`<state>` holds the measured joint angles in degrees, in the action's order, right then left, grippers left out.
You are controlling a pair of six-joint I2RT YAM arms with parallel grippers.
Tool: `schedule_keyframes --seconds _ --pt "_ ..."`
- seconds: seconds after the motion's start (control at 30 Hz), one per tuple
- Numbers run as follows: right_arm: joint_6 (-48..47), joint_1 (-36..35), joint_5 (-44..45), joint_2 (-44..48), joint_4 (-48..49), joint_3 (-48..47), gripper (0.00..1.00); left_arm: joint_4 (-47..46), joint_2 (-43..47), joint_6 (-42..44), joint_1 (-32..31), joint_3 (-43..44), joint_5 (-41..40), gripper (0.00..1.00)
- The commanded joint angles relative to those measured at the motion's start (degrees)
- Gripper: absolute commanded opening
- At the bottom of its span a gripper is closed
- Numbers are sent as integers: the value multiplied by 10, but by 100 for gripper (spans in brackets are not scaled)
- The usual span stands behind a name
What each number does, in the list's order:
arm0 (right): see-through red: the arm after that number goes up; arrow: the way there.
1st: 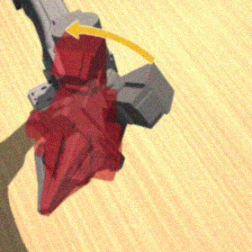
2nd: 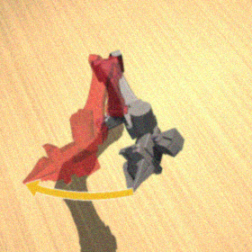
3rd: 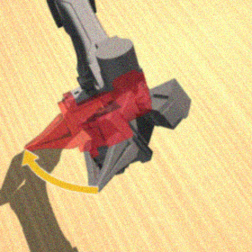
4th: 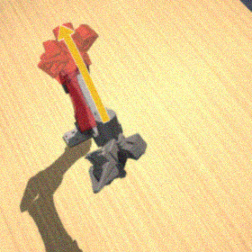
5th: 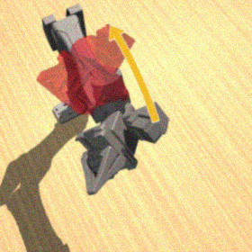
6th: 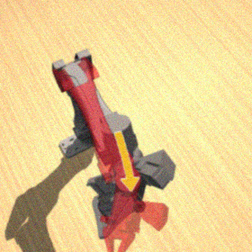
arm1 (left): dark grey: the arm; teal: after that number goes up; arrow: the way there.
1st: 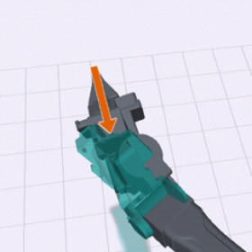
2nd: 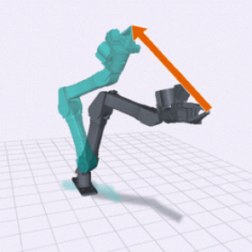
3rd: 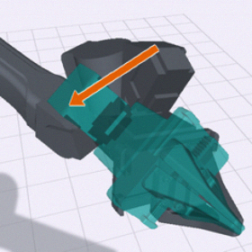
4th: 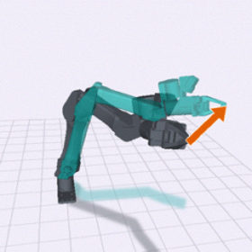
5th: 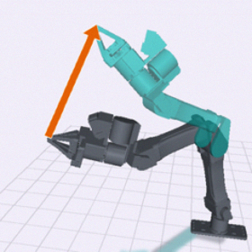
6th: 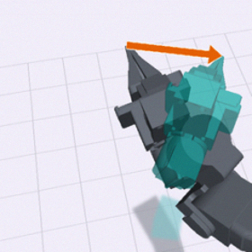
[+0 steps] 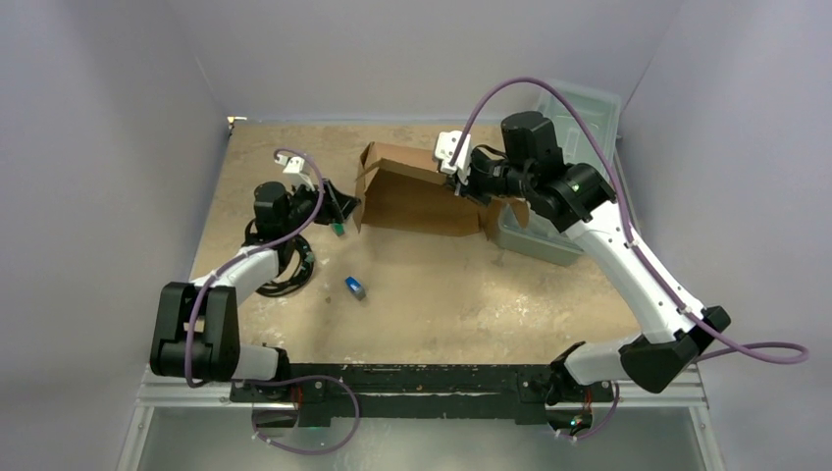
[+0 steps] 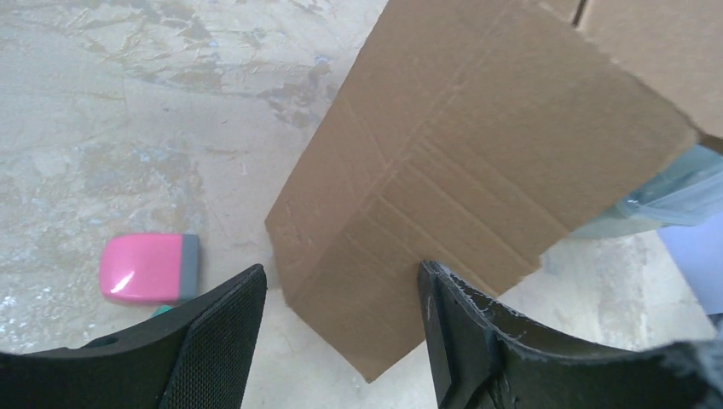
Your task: Fold the paper box
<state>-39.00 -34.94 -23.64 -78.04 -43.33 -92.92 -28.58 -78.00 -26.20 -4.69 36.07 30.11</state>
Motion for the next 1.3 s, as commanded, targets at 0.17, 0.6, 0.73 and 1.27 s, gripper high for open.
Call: schedule_keyframes --seconds 0.17,0.6,0.73,1.27 --pt "41 -3 -24 -12 12 -43 0 -85 -38 75 -11 23 -28 65" --pt "52 -3 -83 -41 -11 -72 0 -158 -85 184 -50 59 -78 66" --pt "45 -4 -71 -40 -18 -73 0 -209 -88 212 -50 40 -111 67" --pt "55 -3 -96 -36 -36 -92 0 -389 -188 216 -44 46 -51 67"
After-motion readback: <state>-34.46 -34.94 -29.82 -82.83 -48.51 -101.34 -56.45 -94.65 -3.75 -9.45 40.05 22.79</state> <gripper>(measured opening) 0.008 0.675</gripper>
